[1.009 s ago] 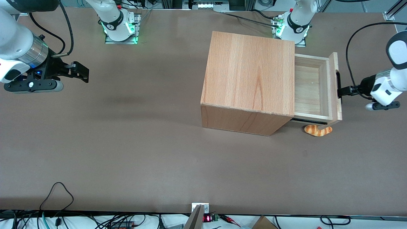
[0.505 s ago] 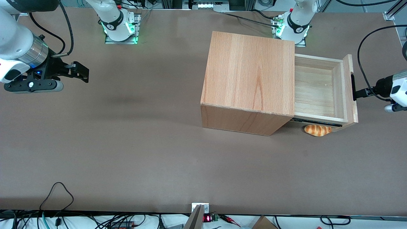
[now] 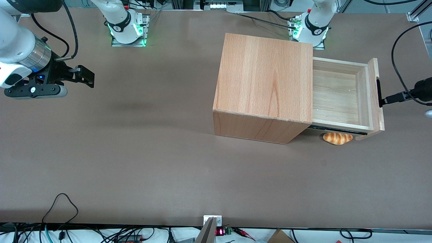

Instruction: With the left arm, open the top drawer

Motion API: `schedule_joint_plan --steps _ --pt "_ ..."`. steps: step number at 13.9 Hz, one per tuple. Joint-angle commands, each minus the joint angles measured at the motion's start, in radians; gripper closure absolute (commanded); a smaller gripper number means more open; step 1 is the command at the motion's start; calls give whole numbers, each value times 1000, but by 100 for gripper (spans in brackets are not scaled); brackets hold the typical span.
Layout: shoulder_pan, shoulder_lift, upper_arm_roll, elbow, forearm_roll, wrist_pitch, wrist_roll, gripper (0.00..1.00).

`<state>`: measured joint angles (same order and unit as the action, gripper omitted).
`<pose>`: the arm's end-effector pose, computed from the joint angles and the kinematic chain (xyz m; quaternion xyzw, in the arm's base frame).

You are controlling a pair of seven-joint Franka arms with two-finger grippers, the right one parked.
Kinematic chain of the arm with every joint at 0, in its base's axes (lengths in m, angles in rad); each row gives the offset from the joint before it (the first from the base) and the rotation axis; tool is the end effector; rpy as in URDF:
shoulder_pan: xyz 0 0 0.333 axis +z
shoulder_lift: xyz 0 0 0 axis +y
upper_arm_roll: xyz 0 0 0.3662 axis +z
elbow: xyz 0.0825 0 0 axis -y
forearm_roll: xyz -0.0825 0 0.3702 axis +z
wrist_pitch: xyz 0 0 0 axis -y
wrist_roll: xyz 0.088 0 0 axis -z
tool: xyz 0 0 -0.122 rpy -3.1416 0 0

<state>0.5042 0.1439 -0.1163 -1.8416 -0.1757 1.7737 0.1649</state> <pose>0.5306 0.2008 0.4744 0.9808 0.1363 -0.0759 0.1171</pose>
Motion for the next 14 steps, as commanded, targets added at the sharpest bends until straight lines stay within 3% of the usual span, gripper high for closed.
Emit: schedule_joint_plan --steps 1,8,11,14 --pt "11 17 -6 114 18 -101 57 0" --pt "-22 -21 -26 315 28 -227 76 0" --pt "-148 -56 3 332 76 -231 74 0" --pt "-318 -73 131 334 102 -238 65 0"
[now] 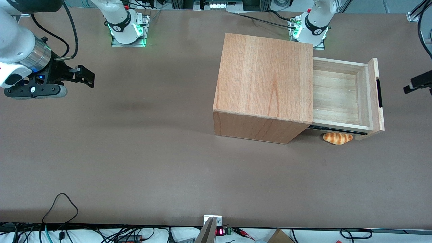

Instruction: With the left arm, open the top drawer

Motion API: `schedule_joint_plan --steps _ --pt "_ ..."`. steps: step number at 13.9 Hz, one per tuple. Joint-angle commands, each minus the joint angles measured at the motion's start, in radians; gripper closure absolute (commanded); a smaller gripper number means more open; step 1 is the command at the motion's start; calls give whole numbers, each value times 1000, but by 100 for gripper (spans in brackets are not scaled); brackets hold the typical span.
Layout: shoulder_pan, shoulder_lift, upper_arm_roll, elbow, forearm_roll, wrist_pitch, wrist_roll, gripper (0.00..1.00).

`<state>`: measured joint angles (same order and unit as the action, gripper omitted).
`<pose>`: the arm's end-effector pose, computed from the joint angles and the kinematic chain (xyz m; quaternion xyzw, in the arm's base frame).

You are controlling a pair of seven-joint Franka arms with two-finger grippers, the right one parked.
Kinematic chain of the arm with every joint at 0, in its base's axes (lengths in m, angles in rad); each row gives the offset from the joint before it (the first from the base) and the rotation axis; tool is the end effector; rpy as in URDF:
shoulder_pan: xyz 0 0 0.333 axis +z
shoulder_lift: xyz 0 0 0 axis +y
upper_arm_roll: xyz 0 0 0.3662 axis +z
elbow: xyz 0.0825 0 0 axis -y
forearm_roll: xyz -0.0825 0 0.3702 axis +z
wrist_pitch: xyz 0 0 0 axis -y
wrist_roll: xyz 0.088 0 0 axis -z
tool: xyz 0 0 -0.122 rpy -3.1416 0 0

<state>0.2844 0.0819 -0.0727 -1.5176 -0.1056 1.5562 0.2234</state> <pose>0.5568 0.1084 0.6383 0.9982 -0.0054 -0.0090 0.0591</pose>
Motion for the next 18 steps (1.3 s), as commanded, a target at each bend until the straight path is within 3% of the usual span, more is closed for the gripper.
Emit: schedule_joint_plan --steps 1,3,5,12,18 --pt "-161 -13 124 10 41 -19 7 0" --pt "-266 -23 209 10 55 -19 5 0" --pt "-297 -37 229 10 56 -18 -9 0" --pt "-291 -109 122 -18 104 -7 -157 0" --pt "-288 -111 114 -4 106 -33 -157 0"
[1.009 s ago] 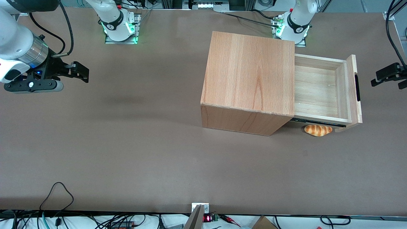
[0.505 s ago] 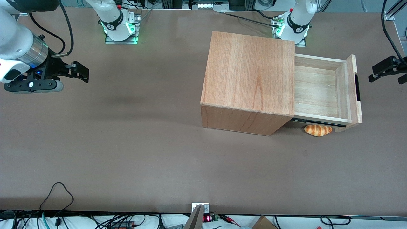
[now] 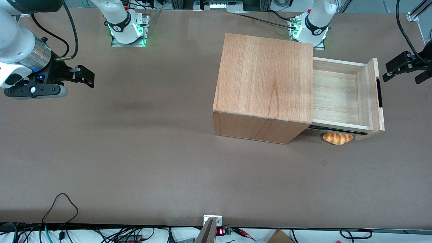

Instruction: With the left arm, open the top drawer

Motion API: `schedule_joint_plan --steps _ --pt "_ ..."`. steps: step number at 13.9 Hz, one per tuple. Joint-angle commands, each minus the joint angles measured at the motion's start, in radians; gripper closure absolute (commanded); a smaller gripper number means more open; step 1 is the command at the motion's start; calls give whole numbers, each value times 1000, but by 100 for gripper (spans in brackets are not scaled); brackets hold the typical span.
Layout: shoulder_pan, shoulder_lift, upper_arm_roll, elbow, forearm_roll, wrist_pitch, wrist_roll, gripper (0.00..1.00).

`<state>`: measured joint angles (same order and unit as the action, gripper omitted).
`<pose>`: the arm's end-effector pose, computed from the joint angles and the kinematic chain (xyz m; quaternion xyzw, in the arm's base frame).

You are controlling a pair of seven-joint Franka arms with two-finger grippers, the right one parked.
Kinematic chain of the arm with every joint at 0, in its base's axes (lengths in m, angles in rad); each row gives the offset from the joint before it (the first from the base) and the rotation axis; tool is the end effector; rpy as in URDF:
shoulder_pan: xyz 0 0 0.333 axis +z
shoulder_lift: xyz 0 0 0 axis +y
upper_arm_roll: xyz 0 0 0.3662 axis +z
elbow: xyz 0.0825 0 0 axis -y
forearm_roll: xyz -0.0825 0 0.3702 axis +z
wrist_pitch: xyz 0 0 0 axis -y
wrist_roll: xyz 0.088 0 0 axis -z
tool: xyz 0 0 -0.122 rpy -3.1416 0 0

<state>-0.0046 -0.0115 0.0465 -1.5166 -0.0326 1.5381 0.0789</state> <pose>0.5339 0.0185 0.6878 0.9995 -0.0193 0.0175 0.0155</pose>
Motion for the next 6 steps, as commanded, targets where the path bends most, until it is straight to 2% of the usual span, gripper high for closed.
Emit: schedule_joint_plan --steps 1,6 --pt "2 -13 -2 10 33 -15 -16 0" --pt "3 -1 -5 26 33 -12 -21 0"
